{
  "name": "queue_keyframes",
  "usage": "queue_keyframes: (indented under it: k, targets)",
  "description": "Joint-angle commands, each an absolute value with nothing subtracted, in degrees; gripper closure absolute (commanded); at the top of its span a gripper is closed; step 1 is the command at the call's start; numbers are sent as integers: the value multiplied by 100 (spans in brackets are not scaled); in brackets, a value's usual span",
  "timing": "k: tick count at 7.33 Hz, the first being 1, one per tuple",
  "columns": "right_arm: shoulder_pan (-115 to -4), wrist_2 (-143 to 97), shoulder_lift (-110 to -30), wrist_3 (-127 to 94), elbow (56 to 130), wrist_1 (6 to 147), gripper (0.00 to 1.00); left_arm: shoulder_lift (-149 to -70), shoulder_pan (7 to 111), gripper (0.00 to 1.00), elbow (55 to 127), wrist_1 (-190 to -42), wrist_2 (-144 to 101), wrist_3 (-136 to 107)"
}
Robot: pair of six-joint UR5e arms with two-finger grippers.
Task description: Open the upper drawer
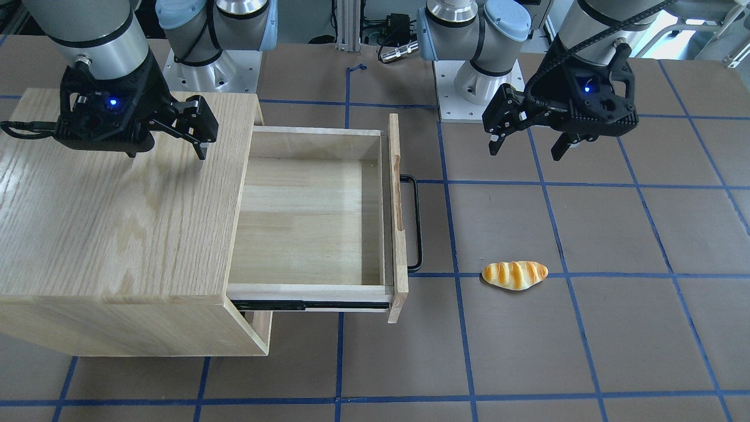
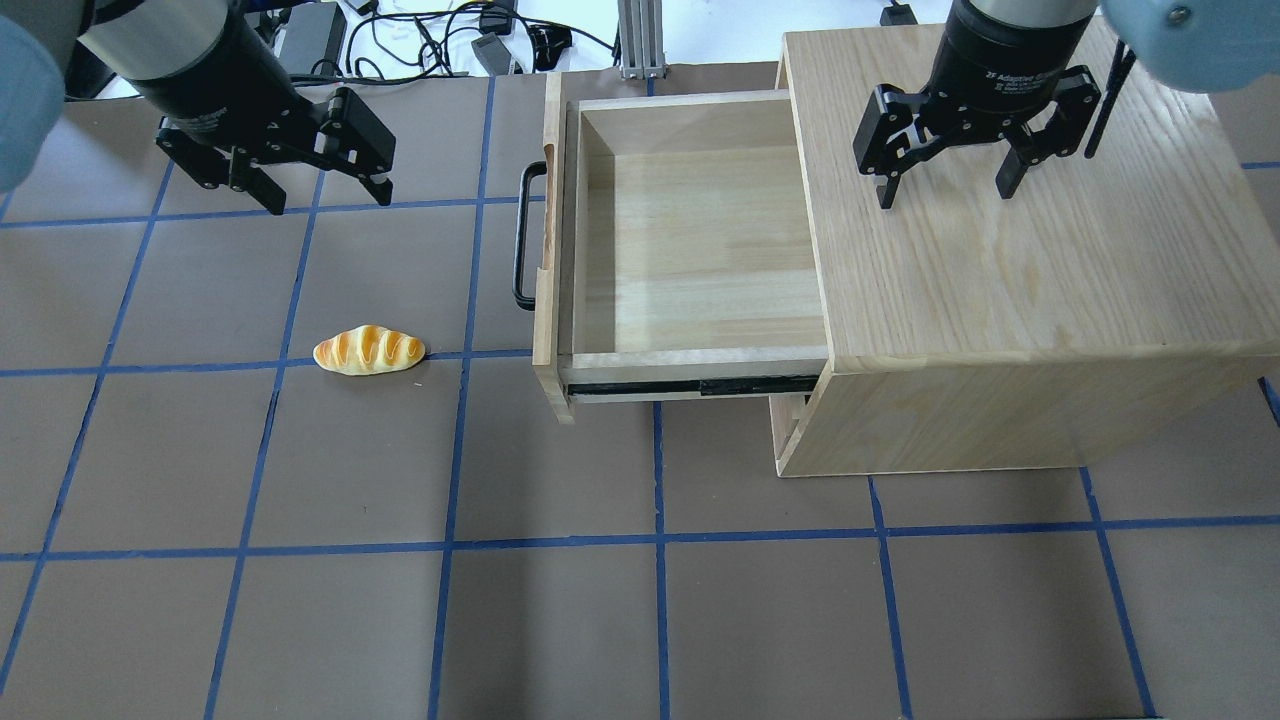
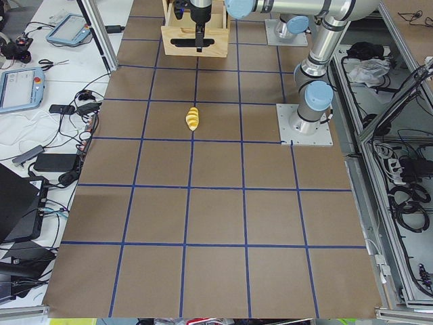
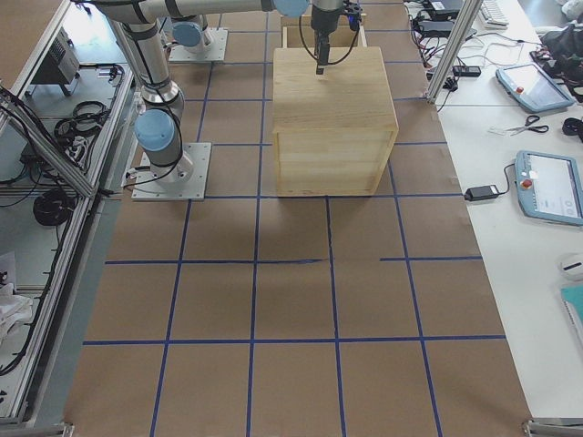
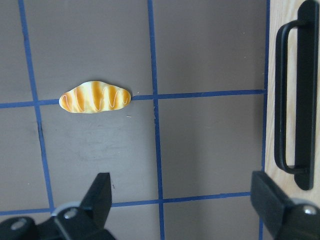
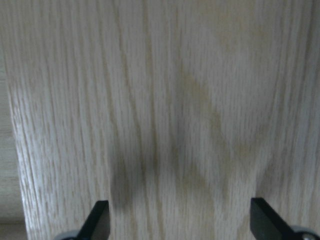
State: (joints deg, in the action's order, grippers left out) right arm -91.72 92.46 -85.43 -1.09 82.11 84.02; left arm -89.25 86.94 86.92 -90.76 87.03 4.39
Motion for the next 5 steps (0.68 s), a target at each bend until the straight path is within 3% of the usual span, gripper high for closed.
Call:
queue_keyframes:
  k: [1,5]
  targets:
    - [-9176,9246,-8543,-105,8218,8402,0,-8859,8692,0,8692,-9132,8762,439]
    - [-9176,9246,-8543,-114,8209,8402,0,-8816,8692,0,8710,-9149,8894,439]
